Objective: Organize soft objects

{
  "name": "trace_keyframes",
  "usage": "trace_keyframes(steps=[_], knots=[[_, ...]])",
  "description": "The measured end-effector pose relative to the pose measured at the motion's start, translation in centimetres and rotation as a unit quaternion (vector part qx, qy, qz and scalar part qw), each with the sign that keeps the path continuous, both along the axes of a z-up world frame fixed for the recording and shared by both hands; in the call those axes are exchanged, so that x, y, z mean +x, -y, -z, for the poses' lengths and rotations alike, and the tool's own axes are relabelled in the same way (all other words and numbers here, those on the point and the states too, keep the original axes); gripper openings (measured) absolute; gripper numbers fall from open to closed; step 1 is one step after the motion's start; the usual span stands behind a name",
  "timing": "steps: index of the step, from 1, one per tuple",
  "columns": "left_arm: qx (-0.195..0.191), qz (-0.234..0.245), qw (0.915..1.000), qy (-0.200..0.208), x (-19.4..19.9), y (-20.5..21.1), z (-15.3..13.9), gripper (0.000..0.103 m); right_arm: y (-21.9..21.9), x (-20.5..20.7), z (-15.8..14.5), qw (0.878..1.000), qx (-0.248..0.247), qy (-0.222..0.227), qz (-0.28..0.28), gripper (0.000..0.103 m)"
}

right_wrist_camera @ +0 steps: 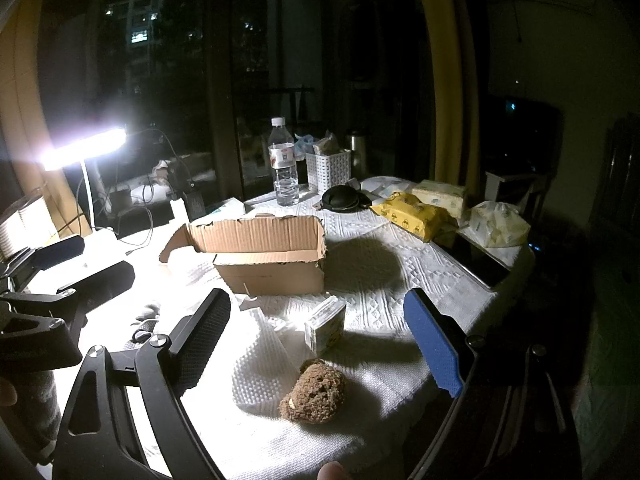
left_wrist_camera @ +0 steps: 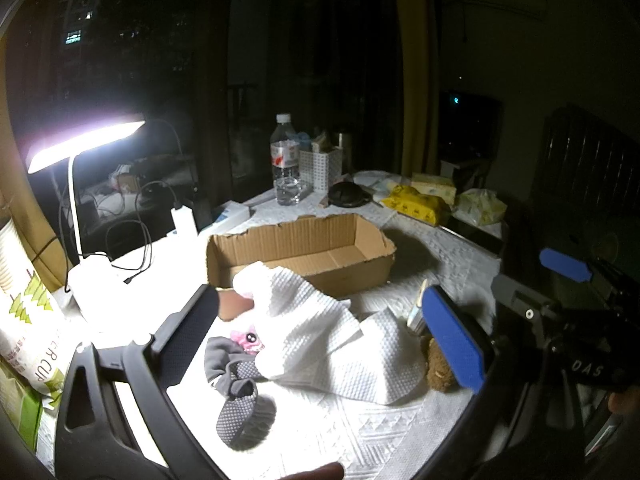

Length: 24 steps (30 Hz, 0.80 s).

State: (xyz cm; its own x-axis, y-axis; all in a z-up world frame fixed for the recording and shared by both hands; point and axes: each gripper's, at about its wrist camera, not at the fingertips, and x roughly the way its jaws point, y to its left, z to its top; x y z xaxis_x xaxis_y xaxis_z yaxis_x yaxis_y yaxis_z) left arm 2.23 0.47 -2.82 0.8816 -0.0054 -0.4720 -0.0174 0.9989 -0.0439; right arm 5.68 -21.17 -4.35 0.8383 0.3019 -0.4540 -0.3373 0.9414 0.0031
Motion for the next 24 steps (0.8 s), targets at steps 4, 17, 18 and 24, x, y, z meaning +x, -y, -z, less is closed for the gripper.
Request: trace_keyframes(steps=[4, 17, 18, 24], knots=[[0.0, 0.0, 1.0, 0.0, 0.01, 0.0, 0.0, 0.102, -0.01, 0.0, 0.01, 1.0, 0.0, -0.001, 0.0, 0.091], [0.0, 0.0, 1.0, 0.0, 0.01, -0.02, -0.01, 0.102, 0.09, -0.05, 0.01, 1.0, 0.0, 0.0, 0.0, 0.091], [0.0, 0.0, 1.0, 0.0, 0.01, -0.01, 0.0, 0.102, 0.09, -0.04, 0.02, 1.0, 0.001, 0.0, 0.0, 0.091], [0.0, 0.0, 1.0, 0.0, 0.01, -0.02, -0.02, 0.102, -0.24, -0.07, -0.07, 1.0, 0.0, 0.0, -0.002, 0.091]])
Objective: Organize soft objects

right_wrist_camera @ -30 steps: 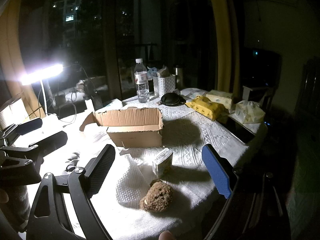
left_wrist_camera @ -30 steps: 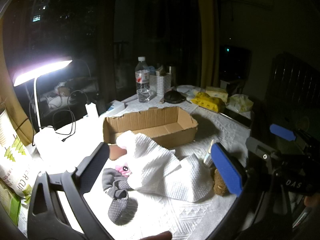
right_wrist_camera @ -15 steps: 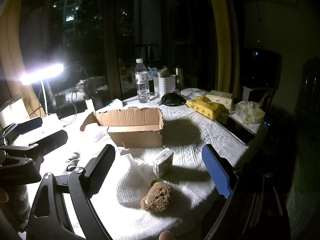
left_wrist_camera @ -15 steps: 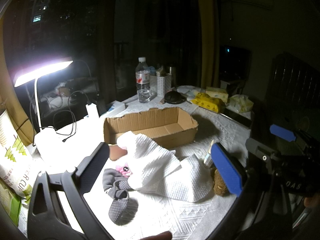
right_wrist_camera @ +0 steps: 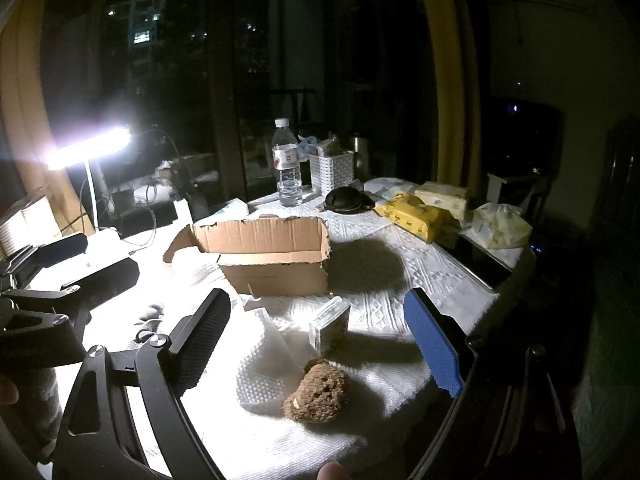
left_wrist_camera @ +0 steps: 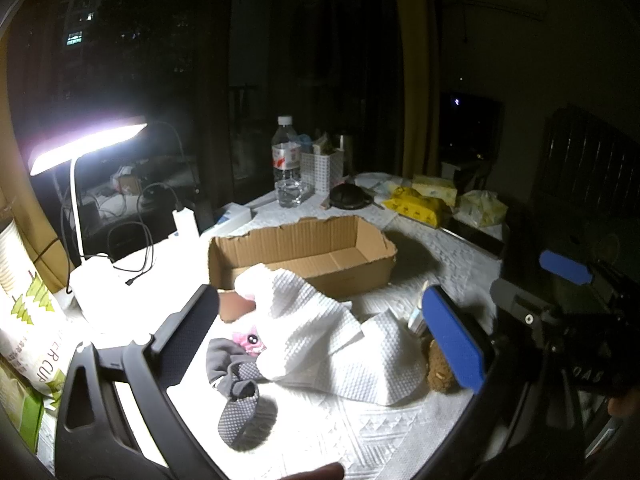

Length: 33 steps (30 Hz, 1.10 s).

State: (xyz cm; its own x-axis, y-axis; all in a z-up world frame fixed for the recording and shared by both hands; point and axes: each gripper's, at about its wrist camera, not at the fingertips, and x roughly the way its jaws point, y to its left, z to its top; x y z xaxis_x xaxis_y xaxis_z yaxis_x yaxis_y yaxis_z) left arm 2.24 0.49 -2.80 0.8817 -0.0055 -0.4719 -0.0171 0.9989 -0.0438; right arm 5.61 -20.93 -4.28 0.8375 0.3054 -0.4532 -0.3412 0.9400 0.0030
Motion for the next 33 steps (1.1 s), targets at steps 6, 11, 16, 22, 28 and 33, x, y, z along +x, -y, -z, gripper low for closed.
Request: trace_keyframes(steps=[6, 11, 16, 22, 28, 33], knots=[[0.0, -0.001, 1.0, 0.0, 0.1, -0.2, 0.0, 0.102, -0.2, 0.0, 0.0, 1.0, 0.0, 0.0, -0.001, 0.091], [-0.001, -0.002, 1.0, -0.006, 0.3, -0.5, -0.2, 0.102, -0.6, 0.2, 0.1, 1.0, 0.001, -0.005, -0.005, 0.091], [-0.005, -0.005, 0.9997, -0.023, 1.2, -0.9, 0.4, 0.102, -0.7, 0.8, 0.9, 1.0, -0.001, -0.016, -0.007, 0.091], [-0.006, -0.008, 0.9989, -0.045, 2.3, -0.8, 2.2, 0.102, -0.7, 1.9, 2.5, 0.999, -0.005, -0.042, -0.012, 0.091], [-0.007, -0.012, 0.9972, -0.074, 3.6, -0.6, 4.3, 0.102, -0.6, 3.2, 4.6, 0.997, -0.008, -0.074, -0.02, 0.091], [-0.012, -0.014, 0.9947, -0.101, 4.4, -0.8, 6.2, 0.102, -0.7, 3.9, 6.2, 0.995, -0.009, -0.091, -0.027, 0.091]])
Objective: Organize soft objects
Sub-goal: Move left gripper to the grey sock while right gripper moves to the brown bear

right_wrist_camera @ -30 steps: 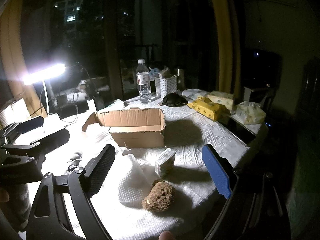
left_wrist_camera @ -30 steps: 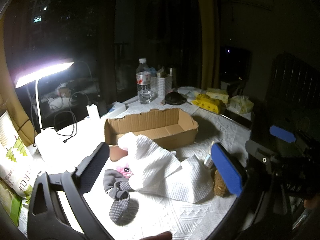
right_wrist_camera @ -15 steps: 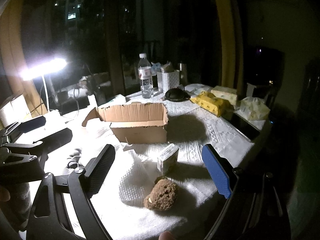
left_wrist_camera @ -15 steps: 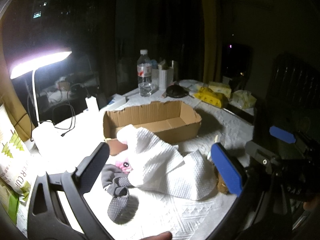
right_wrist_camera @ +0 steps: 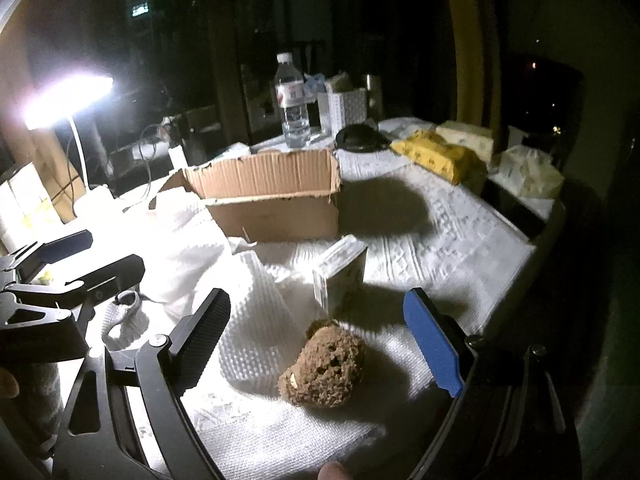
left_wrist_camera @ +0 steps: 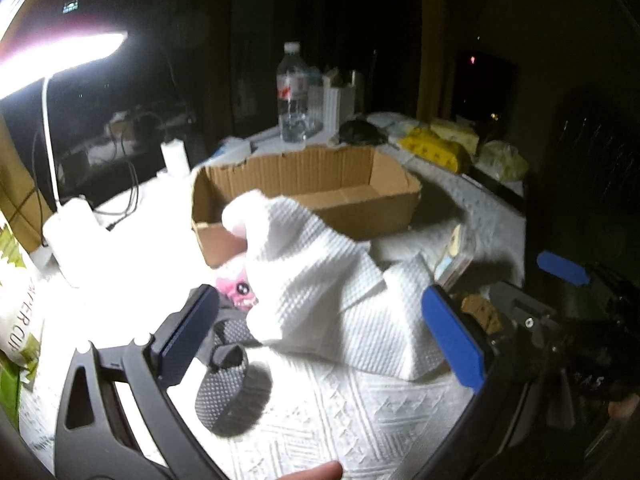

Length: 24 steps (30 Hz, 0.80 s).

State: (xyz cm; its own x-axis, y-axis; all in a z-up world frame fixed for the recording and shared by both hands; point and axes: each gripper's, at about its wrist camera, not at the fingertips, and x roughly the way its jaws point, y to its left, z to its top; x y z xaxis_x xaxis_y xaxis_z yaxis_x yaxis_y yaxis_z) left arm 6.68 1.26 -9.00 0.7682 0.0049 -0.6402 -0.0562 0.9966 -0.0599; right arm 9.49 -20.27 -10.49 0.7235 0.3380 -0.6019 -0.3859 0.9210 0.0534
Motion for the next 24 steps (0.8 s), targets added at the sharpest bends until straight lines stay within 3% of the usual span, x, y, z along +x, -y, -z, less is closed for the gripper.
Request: trace_keyframes(steps=[21, 24], knots=[[-0.002, -0.023, 0.996, -0.086, -0.6, -2.4, 5.6, 0.101, 1.2, 1.5, 5.3, 0.998, -0.016, -0.063, -0.021, 0.091], [-0.003, -0.022, 0.9954, -0.093, -0.4, -2.7, 6.2, 0.1, 1.1, 1.6, 5.9, 0.997, -0.016, -0.07, -0.027, 0.086]])
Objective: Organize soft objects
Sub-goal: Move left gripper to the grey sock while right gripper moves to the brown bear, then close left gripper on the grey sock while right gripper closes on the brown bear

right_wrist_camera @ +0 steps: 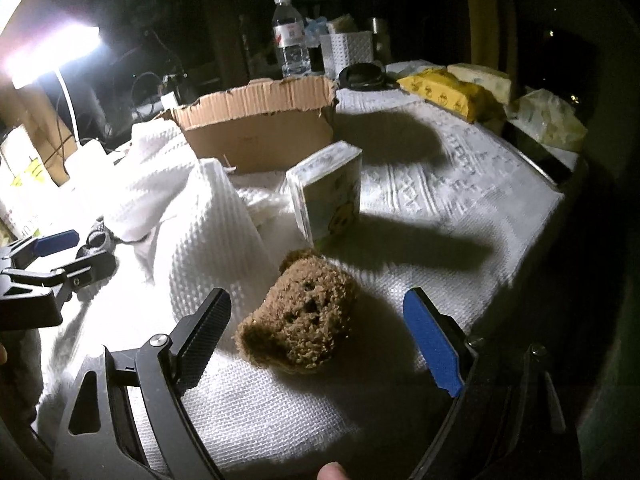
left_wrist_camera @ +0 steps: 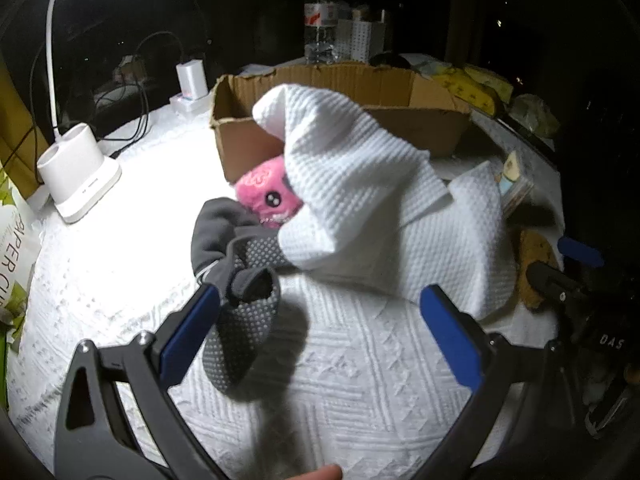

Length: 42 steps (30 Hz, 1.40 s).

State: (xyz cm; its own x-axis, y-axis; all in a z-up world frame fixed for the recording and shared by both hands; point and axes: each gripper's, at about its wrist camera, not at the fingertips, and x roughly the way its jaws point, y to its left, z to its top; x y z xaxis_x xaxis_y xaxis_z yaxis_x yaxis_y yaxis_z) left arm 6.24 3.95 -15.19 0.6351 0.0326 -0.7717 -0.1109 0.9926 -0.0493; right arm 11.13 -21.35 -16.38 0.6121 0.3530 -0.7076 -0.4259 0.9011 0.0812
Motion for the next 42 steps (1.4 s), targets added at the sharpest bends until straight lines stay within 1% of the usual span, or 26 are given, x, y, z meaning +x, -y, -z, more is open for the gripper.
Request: trace_keyframes(steps=[1, 3, 6, 7, 9, 10, 11, 12, 13, 16, 18, 20, 21, 22, 23, 25, 27, 28, 29, 31, 42], knots=[[0.001, 0.002, 1.0, -0.005, 0.0, -0.1, 0.3, 0.096, 0.0, 0.1, 0.2, 1.0, 0.0, -0.001, -0.002, 0.083], [-0.003, 0.0, 0.9999, -0.017, 0.1, -0.4, 0.9, 0.091, -0.1, 0.3, 0.5, 1.0, -0.004, -0.005, -0.001, 0.082], [-0.014, -0.012, 0.9995, -0.025, -0.4, -1.3, 1.2, 0.091, 0.0, 0.3, 0.8, 1.0, -0.002, -0.01, -0.007, 0.078], [-0.01, -0.015, 0.9996, -0.022, -0.6, -1.5, 1.2, 0.09, 0.0, 0.3, 0.9, 1.0, 0.0, -0.011, -0.011, 0.074], [-0.003, -0.021, 0.9996, -0.019, -0.8, -1.9, 1.3, 0.09, -0.2, 0.4, 1.0, 1.0, -0.002, -0.013, -0.015, 0.073], [-0.004, -0.026, 0.9995, -0.021, -0.7, -2.3, 1.4, 0.088, -0.3, 0.4, 1.1, 1.0, -0.004, -0.013, -0.017, 0.072], [-0.007, -0.029, 0.9993, -0.022, -0.6, -2.7, 1.5, 0.084, -0.4, 0.3, 1.1, 1.0, -0.005, -0.013, -0.021, 0.066], [-0.009, -0.031, 0.9992, -0.024, -0.6, -3.0, 1.6, 0.076, -0.4, 0.3, 1.2, 1.0, -0.004, -0.014, -0.025, 0.062], [-0.011, -0.032, 0.9991, -0.027, -0.5, -3.2, 1.7, 0.071, -0.5, 0.3, 1.1, 1.0, -0.005, -0.013, -0.026, 0.06], [-0.022, -0.024, 0.9986, -0.041, -0.5, -3.6, 2.5, 0.065, -0.5, 0.2, 1.0, 1.0, -0.01, -0.007, -0.029, 0.057], [-0.015, -0.02, 0.999, -0.038, -0.7, -3.7, 2.4, 0.063, -0.4, 0.1, 1.0, 0.999, -0.008, -0.006, -0.031, 0.054], [-0.013, -0.019, 0.9991, -0.034, -0.8, -3.9, 2.4, 0.054, -0.3, 0.0, 0.9, 0.999, -0.006, -0.003, -0.032, 0.051], [-0.011, -0.018, 0.9992, -0.033, -0.8, -4.0, 2.4, 0.044, -0.3, -0.1, 0.7, 0.999, -0.007, 0.0, -0.031, 0.051], [-0.012, -0.017, 0.9993, -0.031, -0.8, -4.1, 2.3, 0.035, -0.2, -0.1, 0.5, 1.0, -0.007, 0.003, -0.031, 0.05], [-0.018, -0.015, 0.9993, -0.03, -0.7, -4.3, 2.3, 0.032, -0.2, -0.2, 0.4, 1.0, -0.006, 0.005, -0.03, 0.05], [-0.02, -0.01, 0.9994, -0.027, -0.7, -4.4, 2.2, 0.018, -0.1, -0.4, -0.1, 1.0, -0.005, 0.01, -0.027, 0.05], [-0.021, -0.003, 0.9996, -0.02, -0.8, -4.3, 1.9, 0.014, 0.1, -0.4, -0.5, 1.0, -0.003, 0.015, -0.024, 0.05], [-0.021, 0.001, 0.9997, -0.015, -1.0, -4.2, 1.7, 0.01, 0.1, -0.5, -0.6, 1.0, -0.003, 0.017, -0.024, 0.05], [-0.021, 0.004, 0.9997, -0.01, -1.0, -4.2, 1.5, 0.008, 0.1, -0.5, -0.8, 1.0, -0.002, 0.019, -0.023, 0.05], [-0.022, 0.006, 0.9997, 0.001, -1.3, -4.2, 0.8, 0.008, 0.1, -0.6, -1.0, 0.999, -0.001, 0.021, -0.024, 0.05], [-0.021, 0.019, 0.9975, 0.064, -2.4, -3.8, -4.2, 0.007, -0.5, -0.9, -3.4, 0.998, 0.003, 0.05, -0.035, 0.05]])
